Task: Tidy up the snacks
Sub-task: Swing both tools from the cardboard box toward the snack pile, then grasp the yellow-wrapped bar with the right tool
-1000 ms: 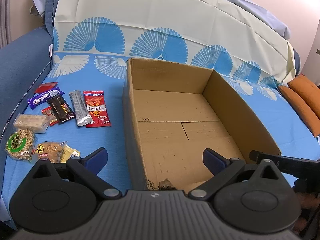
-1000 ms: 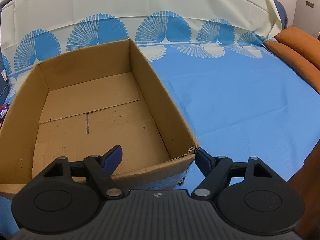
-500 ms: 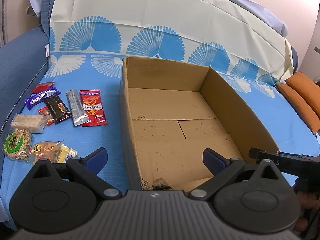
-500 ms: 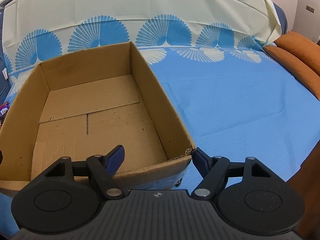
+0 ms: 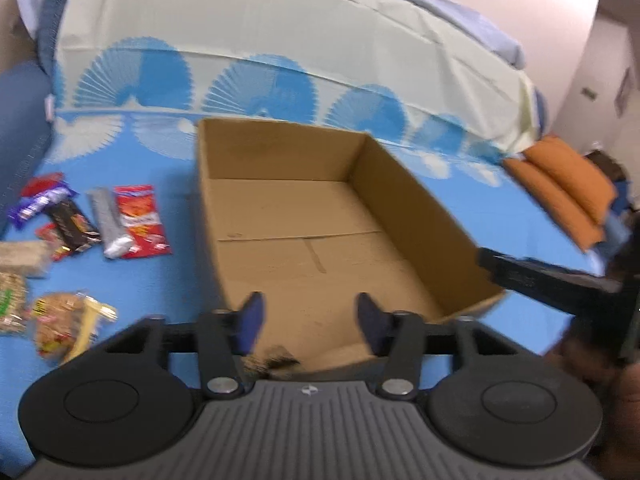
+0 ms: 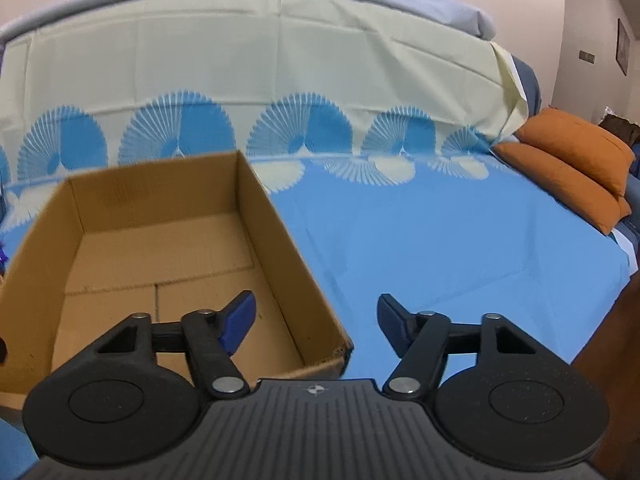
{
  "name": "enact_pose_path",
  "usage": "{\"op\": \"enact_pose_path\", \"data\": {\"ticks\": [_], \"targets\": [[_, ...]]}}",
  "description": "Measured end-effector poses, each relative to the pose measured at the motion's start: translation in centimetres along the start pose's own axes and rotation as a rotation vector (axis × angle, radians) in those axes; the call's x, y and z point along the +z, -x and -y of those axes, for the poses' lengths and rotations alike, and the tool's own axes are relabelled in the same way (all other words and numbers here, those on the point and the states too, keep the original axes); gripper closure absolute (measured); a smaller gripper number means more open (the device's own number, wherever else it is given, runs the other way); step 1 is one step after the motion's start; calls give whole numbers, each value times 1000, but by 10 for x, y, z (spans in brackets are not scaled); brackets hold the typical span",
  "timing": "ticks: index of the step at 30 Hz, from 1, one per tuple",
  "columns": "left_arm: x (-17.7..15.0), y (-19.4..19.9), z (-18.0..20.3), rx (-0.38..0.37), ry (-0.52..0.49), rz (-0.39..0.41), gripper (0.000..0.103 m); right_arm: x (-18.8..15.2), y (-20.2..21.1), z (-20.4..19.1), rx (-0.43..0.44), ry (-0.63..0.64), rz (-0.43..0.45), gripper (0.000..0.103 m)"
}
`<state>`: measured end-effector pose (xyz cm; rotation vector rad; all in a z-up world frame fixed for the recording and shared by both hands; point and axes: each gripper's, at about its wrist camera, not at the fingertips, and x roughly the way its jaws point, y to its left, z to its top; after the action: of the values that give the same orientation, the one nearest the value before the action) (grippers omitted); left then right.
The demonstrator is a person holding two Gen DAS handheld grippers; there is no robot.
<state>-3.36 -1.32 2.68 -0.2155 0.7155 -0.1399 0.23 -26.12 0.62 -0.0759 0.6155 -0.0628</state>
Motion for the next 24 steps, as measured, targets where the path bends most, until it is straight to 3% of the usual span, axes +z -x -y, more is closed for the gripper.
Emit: {"op": "enact_pose_path", "data": {"ticks": [2,3,6,9,13,16,21,24], "targets": [[3,5,7,-21,-49,-10,81,1,4,0,27,-10,14,48],[4,9,11,-31,-79,-7,84,1,6,-2,41,-13,25,52],[10,23,20,-94,-165,13,85,4,14,-7,90,-22,51,59],[14,37,20,-146,-252,46,84,6,22,-15,147,-20,82,59],[25,47,-7,-103,-318,124,84,8,34,-35,248,-7,136,59],[41,42,-51,-13,-266,104,81,8,47,-60,330,26,184,58],[59,20,-148,160,-103,29,62,4,66,-119,522,92,206,58],[55,6,-214,256,90,-43,57,-4,74,-158,631,133,158,57]]}}
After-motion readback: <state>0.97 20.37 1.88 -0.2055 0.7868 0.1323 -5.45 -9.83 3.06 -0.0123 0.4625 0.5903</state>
